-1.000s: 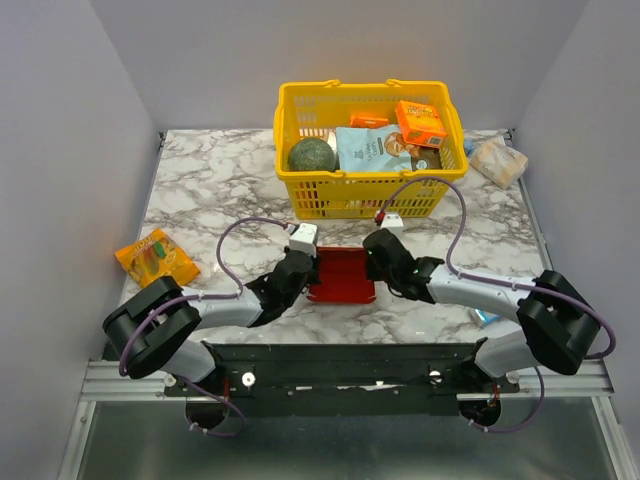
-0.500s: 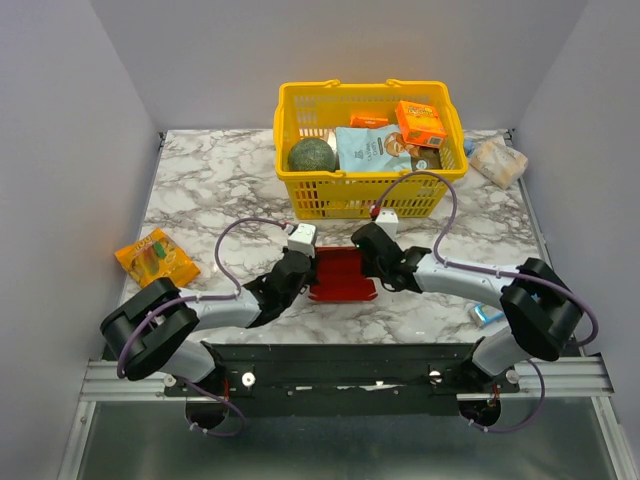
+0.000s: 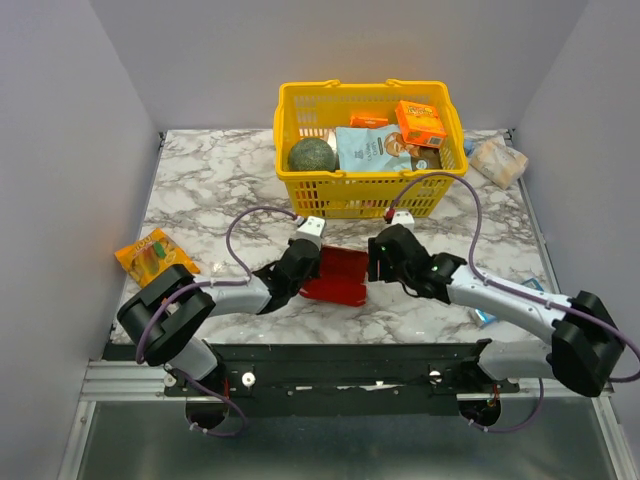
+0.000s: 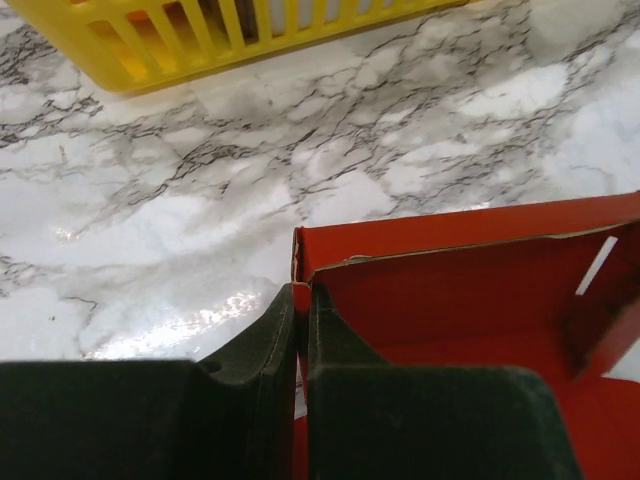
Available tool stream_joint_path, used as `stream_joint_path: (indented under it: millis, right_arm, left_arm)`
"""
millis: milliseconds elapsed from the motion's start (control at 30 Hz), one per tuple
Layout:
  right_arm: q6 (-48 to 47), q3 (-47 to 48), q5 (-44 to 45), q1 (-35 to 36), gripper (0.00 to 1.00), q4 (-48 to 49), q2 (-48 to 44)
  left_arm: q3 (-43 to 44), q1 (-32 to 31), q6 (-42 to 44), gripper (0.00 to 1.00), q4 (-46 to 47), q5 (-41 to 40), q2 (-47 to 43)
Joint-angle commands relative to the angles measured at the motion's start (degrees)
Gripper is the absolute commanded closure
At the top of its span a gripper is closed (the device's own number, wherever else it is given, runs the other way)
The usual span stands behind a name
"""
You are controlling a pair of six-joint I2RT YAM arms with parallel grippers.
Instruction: Fold the paper box
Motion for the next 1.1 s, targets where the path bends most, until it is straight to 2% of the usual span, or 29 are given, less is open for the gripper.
stream_joint_path:
  millis: [0,67,133,267,367,467,500,633,833,1067]
  right_arm:
    - [-8.1,-1.8,-8.0,0.4,0.3,-3.0,-6.8]
    - [-10.1,-1.9,-12.8,0.6,0.28,-2.4,-8.5]
    - [-10.3,-1.5,-13.8,0.8,0.27,-2.5,-10.0]
    - [-10.7,0.5,-11.9,0.8,0.27,-3.8,-8.2]
    - [-7.4,1.1,-8.7,0.6,0.28,-4.9,-5.4]
    - [-4.8,-0.9,-8.5,-0.1,0.36,-4.0,-4.0]
    - [-3.2,-1.8,-10.5,-1.8,0.42,-2.3,-3.9]
    - [-1.0,-6.6,-17.4,-5.7,0.47,4.2,-5.6]
    - [-3.4,-10.8,-24.9,-7.2,0.48,16.2,-2.8]
    - [-4.9,-14.8,-29.2,-7.2,0.46,32.0,1.9]
  left_arm:
    - [1.2,0.9,3.1,1.0,-6.5,-1.0,2.2]
    - [1.9,1.0,3.8,1.0,-7.1,-0.6,2.6]
    - [2.2,0.9,4.7,1.0,-7.0,0.8,2.6]
    - [1.9,1.0,5.7,1.0,-6.8,1.8,2.0]
    - [1.5,0.9,5.6,1.0,-6.6,1.5,1.4]
    - [0.3,1.0,5.2,1.0,-5.4,1.5,0.3]
    - [0.1,0.9,5.1,1.0,-5.2,1.5,0.0]
    - [-1.0,1.0,4.7,1.0,-4.4,1.8,-1.0]
    - [-4.9,0.8,3.0,1.0,0.0,1.2,-4.6]
    - [-10.6,-2.2,0.4,1.0,4.9,-8.2,-9.2]
